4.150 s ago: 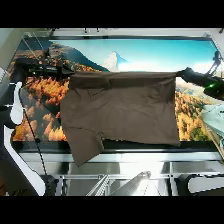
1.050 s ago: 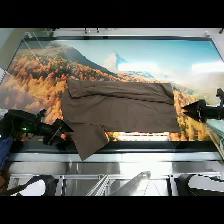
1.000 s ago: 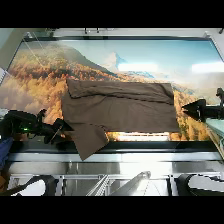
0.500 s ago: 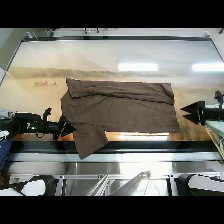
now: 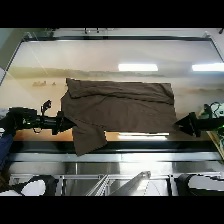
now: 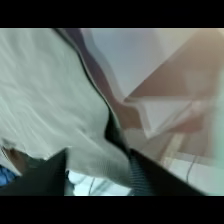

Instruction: Fold the shirts.

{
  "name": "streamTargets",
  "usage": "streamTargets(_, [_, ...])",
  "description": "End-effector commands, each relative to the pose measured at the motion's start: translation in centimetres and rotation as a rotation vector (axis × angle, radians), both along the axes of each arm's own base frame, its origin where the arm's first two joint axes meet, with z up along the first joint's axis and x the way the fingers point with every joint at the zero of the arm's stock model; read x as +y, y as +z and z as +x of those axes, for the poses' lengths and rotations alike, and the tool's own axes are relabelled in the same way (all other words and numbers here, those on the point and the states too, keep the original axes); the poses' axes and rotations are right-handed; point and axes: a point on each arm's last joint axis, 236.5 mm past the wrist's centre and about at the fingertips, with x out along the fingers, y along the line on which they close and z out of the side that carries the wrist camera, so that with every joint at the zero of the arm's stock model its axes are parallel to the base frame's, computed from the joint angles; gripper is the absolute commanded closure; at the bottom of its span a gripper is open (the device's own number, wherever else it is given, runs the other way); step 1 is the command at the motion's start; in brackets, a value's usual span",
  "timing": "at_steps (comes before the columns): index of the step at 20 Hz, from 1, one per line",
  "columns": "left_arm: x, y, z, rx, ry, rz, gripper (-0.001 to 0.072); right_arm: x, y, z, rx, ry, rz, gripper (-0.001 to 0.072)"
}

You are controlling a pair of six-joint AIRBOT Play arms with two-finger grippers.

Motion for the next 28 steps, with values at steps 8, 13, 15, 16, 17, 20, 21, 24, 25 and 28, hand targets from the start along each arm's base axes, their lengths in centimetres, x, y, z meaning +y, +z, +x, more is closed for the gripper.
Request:
streamTargets(8, [1.6, 7.3, 0.7, -0.145, -0.003, -0.127, 0.0679, 4.5, 8.0, 0.3, -0.261, 0.141, 0.144, 0.0693])
streamTargets(13, [4.8, 10.1, 0.0, -0.25, 0.119, -0.067, 0.0679, 0.0, 10.4, 0.4, -0.312, -0.03, 0.07, 0.0693])
streamTargets(15, [6.0, 10.6, -0.1, -0.28, 0.169, -0.045, 0.0679, -1.0, 10.5, 0.6, -0.327, -0.061, 0.04, 0.0693])
streamTargets(16, [6.5, 10.8, 0.0, -0.291, 0.19, -0.033, 0.0679, -1.3, 10.4, 0.7, -0.328, -0.072, 0.032, 0.0694])
streamTargets(17, [7.0, 11.1, 0.0, -0.297, 0.207, -0.027, 0.0679, -1.4, 10.3, 0.8, -0.328, -0.077, 0.029, 0.0693])
streamTargets(20, [7.3, 11.3, 0.1, -0.305, 0.225, -0.023, 0.0679, -1.7, 10.4, 1.2, -0.339, -0.092, 0.02, 0.0693])
streamTargets(21, [7.4, 11.2, 0.2, -0.305, 0.226, -0.018, 0.0679, -1.6, 10.9, 1.9, -0.381, -0.097, 0.024, 0.0693])
streamTargets(24, [7.3, 10.4, 1.6, -0.293, 0.215, -0.012, 0.0679, -1.4, 12.1, 5.0, -0.503, -0.132, 0.002, 0.0693])
streamTargets(25, [7.1, 10.3, 2.5, -0.28, 0.198, -0.017, 0.0679, -1.1, 12.1, 6.1, -0.53, -0.14, -0.016, 0.0693])
streamTargets(28, [6.7, 10.4, 6.4, -0.281, 0.146, 0.0, 0.068, 0.3, 10.6, 9.1, -0.562, -0.145, -0.054, 0.0693])
